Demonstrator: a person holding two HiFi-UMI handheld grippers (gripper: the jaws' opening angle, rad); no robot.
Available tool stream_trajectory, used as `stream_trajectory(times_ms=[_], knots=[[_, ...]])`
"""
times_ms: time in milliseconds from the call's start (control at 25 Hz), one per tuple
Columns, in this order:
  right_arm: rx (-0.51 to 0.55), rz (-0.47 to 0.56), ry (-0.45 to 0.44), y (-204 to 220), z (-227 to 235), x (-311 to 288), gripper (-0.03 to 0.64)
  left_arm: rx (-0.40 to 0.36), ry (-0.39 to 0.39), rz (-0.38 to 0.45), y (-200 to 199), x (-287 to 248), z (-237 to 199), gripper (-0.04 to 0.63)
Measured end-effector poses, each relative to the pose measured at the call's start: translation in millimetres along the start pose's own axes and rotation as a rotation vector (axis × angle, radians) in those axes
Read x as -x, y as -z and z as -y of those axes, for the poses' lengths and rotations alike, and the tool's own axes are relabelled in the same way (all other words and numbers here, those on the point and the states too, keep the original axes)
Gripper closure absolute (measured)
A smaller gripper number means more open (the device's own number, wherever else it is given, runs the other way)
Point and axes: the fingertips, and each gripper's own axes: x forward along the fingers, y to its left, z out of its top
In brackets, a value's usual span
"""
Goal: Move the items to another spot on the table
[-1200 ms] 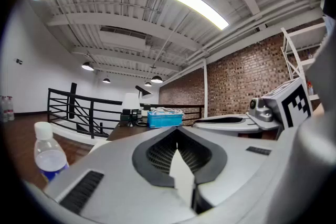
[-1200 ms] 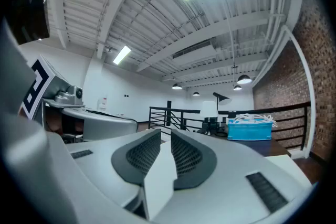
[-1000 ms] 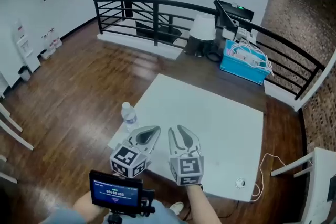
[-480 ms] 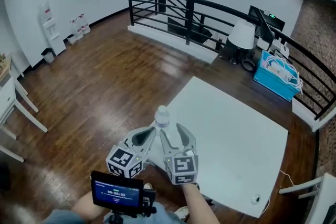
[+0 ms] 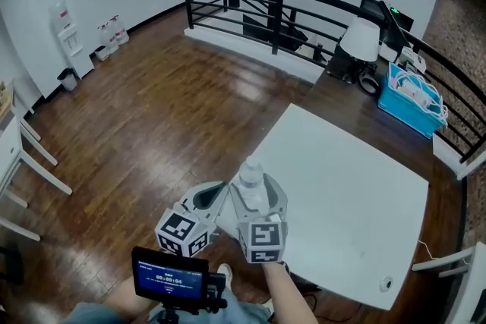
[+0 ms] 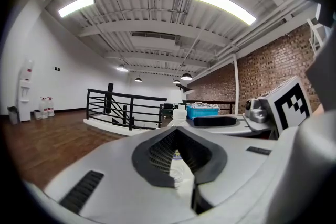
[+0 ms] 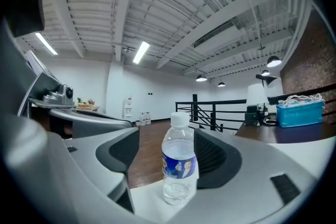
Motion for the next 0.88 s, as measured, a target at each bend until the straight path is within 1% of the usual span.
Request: stream_trajectory(times_ms=[80,200,440,560,680,880], knots=[[-0.004,-0.014,0.024,6.0,2.8,-5.3,0.284,-0.004,0.012,0.007,3.7,-4.5,-5.7,0.583],[-0.018,-0.033,0.063,15.7,10.7,-14.1,0.242,-0.005,0.026,0.004,7.1,-11.0,-12.6,0.583],[-0.038,-0.057,0.093,29.3,14.4,-35.7,0.242,0.007,0.050,-0.048,10.5,-15.3,-22.4,0.583],[-0.045,-0.049,0.113,34.7,18.4,-46.3,0.242,0.000,0.051,-0.056,18.2,-18.7,-35.2,0.583],[-0.052,-0.048,0.121,36.5,21.1,-56.4,0.242,0.011,0.053,-0.075,16.9,-22.1,-41.9,0.583],[-0.038,-0.066,0.117,43.7,22.0,-68.3,0.245,0.008,0.065,-0.072,26.4,-33.4,-54.1,0.583]])
